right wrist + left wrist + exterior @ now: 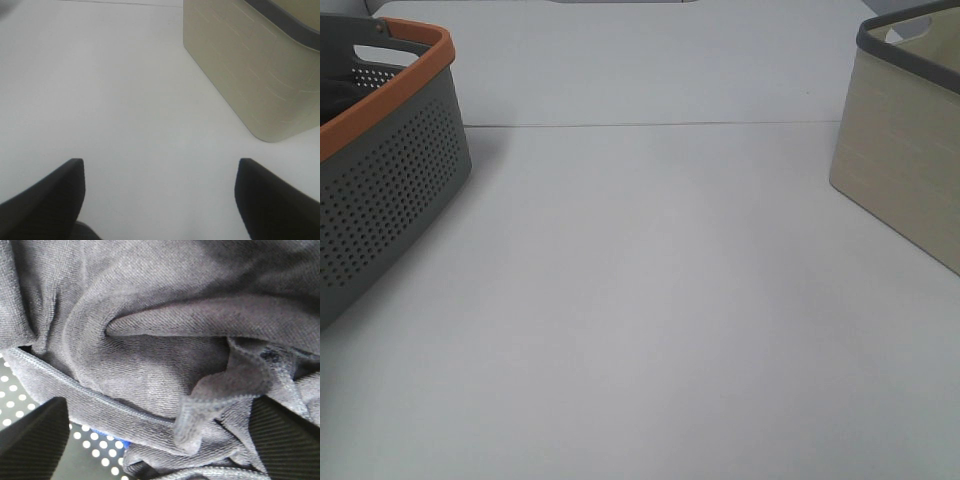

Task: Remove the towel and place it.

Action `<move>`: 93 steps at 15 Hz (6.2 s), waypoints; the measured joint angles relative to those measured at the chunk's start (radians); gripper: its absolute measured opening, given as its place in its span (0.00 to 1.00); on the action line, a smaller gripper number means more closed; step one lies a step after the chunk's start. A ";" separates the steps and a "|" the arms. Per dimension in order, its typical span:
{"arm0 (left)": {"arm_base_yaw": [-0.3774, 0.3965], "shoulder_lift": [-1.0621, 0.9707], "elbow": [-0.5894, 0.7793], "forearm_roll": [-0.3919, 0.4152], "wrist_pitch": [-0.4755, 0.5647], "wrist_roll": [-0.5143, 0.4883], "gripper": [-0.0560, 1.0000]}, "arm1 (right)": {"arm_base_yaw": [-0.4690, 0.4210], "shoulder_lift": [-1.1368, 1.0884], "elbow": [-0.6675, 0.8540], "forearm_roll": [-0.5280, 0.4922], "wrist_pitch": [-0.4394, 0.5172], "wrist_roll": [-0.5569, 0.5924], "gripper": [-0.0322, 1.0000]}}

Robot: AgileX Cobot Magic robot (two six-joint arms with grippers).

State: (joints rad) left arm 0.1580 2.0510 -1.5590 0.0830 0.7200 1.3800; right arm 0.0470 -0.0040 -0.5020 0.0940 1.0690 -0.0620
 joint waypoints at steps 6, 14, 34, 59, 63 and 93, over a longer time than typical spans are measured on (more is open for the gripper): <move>-0.005 0.000 0.000 -0.074 0.071 0.012 0.52 | 0.000 0.000 0.000 0.000 0.000 0.000 0.74; -0.005 0.000 0.000 -0.120 0.175 -0.031 0.08 | 0.000 0.000 0.000 0.000 0.000 0.000 0.74; -0.005 -0.283 -0.279 -0.222 0.485 -0.585 0.05 | 0.000 0.000 0.000 0.000 0.000 0.000 0.74; -0.064 -0.487 -0.720 -0.659 0.396 -0.776 0.05 | 0.000 0.315 -0.135 0.415 -0.144 -0.376 0.74; -0.335 -0.442 -0.723 -0.500 0.297 -0.781 0.05 | 0.000 0.394 -0.137 0.493 -0.173 -0.499 0.74; -0.801 -0.151 -0.723 -0.043 0.147 -1.076 0.05 | 0.649 1.420 -0.379 1.105 -1.000 -0.886 0.70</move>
State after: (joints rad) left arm -0.6430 1.9000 -2.2820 0.0400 0.8670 0.3040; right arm 0.6960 1.4160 -0.8810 1.1990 0.0690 -0.9480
